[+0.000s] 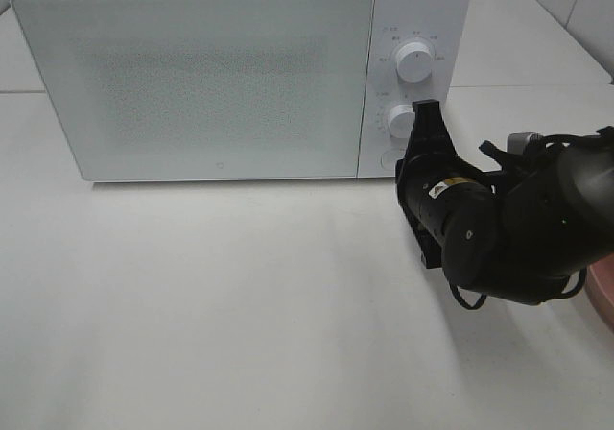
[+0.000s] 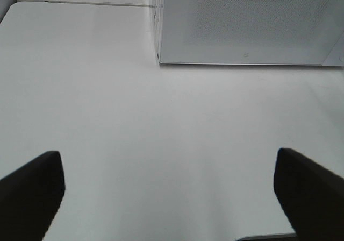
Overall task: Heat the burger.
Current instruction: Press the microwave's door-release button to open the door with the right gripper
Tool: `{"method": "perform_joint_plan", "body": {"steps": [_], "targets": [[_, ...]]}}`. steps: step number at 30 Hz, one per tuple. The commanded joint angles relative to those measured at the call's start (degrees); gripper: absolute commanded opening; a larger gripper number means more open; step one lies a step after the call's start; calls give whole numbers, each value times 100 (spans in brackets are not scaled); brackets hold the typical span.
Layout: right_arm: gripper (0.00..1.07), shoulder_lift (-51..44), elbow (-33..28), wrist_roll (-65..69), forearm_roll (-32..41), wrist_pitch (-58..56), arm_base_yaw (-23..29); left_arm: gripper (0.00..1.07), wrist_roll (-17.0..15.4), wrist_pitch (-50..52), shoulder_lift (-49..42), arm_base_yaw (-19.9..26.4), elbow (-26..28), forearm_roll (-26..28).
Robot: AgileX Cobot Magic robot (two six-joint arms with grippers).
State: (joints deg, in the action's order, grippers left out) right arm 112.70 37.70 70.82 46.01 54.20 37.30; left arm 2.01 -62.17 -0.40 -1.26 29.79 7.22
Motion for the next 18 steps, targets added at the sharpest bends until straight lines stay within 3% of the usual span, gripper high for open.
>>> {"method": "perform_joint_plan", "body": {"steps": [1, 18], "targets": [[0, 63, 115, 69, -57, -103, -80, 98, -23, 80, -120, 11, -11, -17], [0, 688, 871, 195, -166, -315, -321, 98, -23, 80, -92, 11, -11, -17]]}}
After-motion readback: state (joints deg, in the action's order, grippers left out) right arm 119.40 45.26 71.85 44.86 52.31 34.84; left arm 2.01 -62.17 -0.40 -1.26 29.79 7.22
